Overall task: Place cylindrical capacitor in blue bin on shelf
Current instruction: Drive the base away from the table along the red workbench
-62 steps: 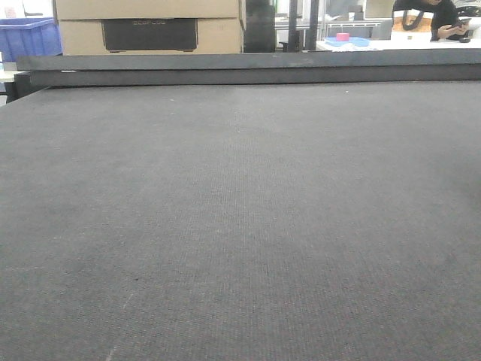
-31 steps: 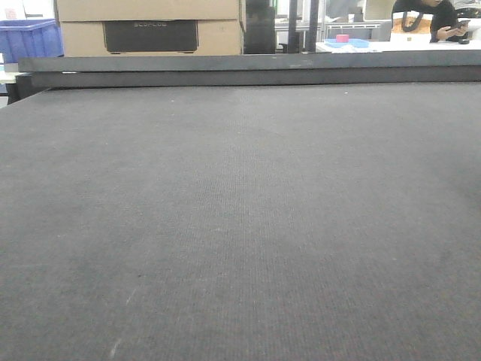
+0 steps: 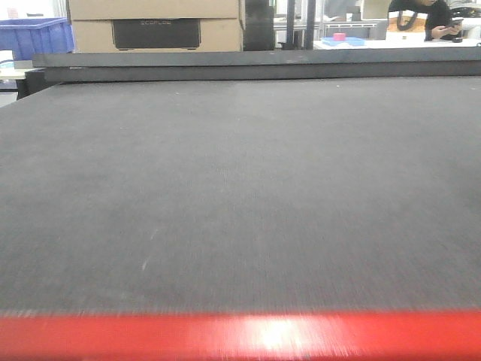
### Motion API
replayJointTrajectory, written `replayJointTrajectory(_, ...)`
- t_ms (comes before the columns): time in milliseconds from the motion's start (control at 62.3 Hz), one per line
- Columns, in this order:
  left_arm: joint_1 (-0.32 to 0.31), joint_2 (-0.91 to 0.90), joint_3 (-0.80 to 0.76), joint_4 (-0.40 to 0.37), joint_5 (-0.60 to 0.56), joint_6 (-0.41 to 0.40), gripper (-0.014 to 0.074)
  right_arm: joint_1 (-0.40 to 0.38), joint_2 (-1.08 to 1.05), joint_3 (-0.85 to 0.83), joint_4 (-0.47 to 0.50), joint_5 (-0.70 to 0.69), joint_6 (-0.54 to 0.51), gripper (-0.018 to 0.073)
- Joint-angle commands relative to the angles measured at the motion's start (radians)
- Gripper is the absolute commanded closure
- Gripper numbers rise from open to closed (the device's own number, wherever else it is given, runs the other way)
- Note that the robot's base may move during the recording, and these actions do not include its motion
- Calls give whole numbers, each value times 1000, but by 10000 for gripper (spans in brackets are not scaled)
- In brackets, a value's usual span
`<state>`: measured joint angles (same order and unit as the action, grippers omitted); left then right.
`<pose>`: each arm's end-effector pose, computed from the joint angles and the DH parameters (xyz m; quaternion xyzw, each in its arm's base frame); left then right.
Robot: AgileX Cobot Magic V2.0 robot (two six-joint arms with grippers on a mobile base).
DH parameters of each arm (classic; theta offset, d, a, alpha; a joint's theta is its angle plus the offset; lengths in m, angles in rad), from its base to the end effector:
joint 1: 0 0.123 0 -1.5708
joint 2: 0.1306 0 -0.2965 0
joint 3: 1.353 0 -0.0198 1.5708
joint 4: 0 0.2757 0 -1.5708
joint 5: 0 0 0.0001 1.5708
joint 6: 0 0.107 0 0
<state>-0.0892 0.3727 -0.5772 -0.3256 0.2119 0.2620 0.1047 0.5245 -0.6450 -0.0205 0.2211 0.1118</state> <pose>0.1039 -0.0166 0.3738 0.0358 0.6735 -0.0765 0.7344 0.1369 0.0139 0.3783 -0.0030 0.7118 0.0673 0.6991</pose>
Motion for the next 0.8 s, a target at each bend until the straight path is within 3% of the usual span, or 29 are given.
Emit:
replayJointTrajectory(0, 2, -3, -3, -5, -20, 4, 707, -4, -3, 2, -12, -27, -4, 722)
replayJointTrajectory(787, 2, -3, -3, -5, -20, 4, 707, -4, -3, 2, -12, -27, -4, 722)
